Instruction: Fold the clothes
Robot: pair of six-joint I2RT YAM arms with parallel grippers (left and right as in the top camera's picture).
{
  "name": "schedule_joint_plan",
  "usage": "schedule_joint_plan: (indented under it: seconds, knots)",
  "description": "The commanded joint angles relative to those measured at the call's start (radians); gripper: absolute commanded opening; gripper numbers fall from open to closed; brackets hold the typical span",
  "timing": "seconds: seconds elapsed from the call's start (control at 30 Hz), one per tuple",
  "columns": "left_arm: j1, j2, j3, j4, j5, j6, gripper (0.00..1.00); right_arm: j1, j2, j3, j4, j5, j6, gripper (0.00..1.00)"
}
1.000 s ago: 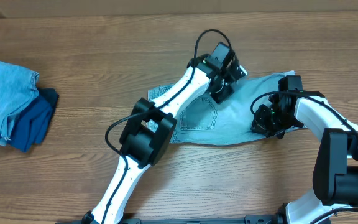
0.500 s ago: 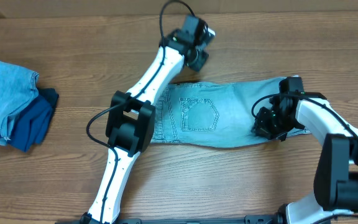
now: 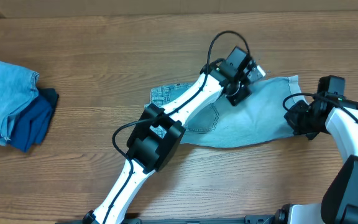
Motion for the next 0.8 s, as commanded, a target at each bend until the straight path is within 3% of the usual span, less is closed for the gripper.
schedule_joint_plan:
  seconds: [0.0, 0.2, 0.27, 0.47, 0.5, 0.6, 0.77]
  knots:
    - [0.013, -0.013, -0.04, 0.016, -0.024, 0.015, 0.04, 0.001, 0.05, 0.01, 0.056, 0.013, 0.012, 0.04]
    - [0.021, -0.013, -0.064, 0.017, -0.095, 0.014, 0.05, -0.021, 0.175, 0.001, 0.097, 0.124, 0.029, 0.04]
    - [0.037, -0.013, -0.064, 0.01, -0.111, 0.013, 0.05, -0.085, 0.172, 0.01, -0.019, 0.263, 0.154, 0.04]
    - [0.074, -0.013, -0.064, -0.017, -0.111, 0.006, 0.04, -0.138, 0.142, 0.018, -0.042, 0.246, 0.157, 0.04]
    - [0.077, -0.013, -0.064, -0.013, -0.112, 0.007, 0.04, -0.138, 0.132, 0.028, -0.03, 0.229, 0.131, 0.04]
    - [0.084, -0.048, 0.02, -0.072, -0.113, 0.005, 0.08, -0.138, 0.004, 0.133, 0.056, -0.083, -0.161, 0.05]
    - [0.087, -0.186, 0.148, -0.306, -0.168, -0.139, 0.28, -0.131, -0.059, 0.197, 0.087, -0.277, -0.216, 0.04]
